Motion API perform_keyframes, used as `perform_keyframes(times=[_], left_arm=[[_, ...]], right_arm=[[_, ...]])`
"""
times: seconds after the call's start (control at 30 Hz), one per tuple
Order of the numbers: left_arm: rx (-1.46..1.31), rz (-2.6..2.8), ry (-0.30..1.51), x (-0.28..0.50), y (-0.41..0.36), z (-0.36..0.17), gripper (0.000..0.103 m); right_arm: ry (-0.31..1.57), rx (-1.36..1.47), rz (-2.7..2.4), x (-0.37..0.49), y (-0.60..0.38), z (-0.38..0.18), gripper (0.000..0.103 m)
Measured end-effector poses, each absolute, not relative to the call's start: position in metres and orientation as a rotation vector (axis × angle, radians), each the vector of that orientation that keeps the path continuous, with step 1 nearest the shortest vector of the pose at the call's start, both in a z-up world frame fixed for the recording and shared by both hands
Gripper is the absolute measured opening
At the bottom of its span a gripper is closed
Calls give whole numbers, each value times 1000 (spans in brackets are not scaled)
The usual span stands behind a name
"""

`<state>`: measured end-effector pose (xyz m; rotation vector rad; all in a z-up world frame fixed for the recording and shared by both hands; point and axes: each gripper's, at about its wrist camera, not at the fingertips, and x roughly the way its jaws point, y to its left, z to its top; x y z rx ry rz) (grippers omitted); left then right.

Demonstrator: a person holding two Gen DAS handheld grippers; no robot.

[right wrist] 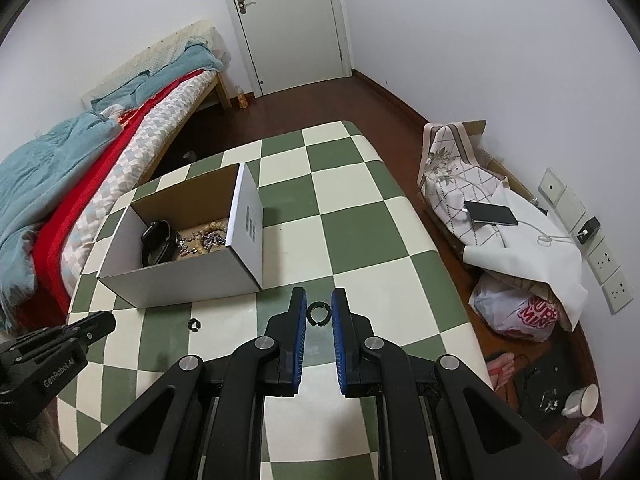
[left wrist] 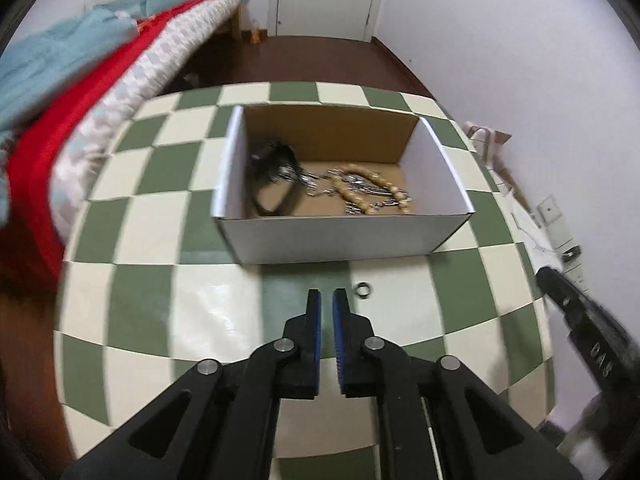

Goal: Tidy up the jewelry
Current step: 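Grasp a small black ring with the right gripper while the left gripper grasps the other ring, then carry both black rings into the box and open both grippers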

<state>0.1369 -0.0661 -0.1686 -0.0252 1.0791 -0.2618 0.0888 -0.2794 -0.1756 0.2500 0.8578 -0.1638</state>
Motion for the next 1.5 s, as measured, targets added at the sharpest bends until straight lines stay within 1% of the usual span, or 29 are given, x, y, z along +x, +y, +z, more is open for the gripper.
perform_keyframes(times=[0.03,0.07,0.1,0.23,0.3,0.33,0.37,0.4,0.43,0.6,0.7,0.83,1.0,1.2,1.43,1.5], left_arm=[[-12,-260,1082,139,-71,-172,25],[6,-260,1081,142,-79,-177,51],[16,-269,1078,144,-86,-182,59],[123,-252,1101,152,-111,-205,59],[174,-240,1114,152,-120,-216,56],[193,-241,1114,152,-124,-221,52],[190,-245,1089,151,-124,-219,38],[196,-251,1080,150,-125,-218,17],[201,-253,1084,150,-126,-218,11],[177,-257,1069,145,-118,-207,10],[113,-255,1038,141,-98,-182,10],[57,-247,961,140,-70,-135,10],[22,-247,923,170,-56,-96,10],[-62,-289,1028,220,-52,-99,10],[-78,-308,1117,254,-54,-105,11],[-75,-299,1127,260,-52,-104,14]], right_arm=[[860,253,-163,89,-279,-176,13],[861,255,-162,89,-279,-177,13],[862,257,-161,89,-278,-178,13],[864,265,-165,88,-279,-180,13],[862,267,-170,87,-281,-181,13],[862,271,-173,87,-282,-181,13],[862,277,-175,87,-285,-181,13],[860,282,-180,86,-287,-181,13],[859,283,-183,85,-289,-181,13],[854,287,-191,84,-294,-180,13],[844,289,-190,82,-295,-176,13],[826,295,-180,81,-295,-166,13],[807,305,-125,94,-286,-148,13],[836,353,2,151,-263,-135,13],[970,475,103,218,-251,-148,13],[995,493,107,230,-249,-149,14]])
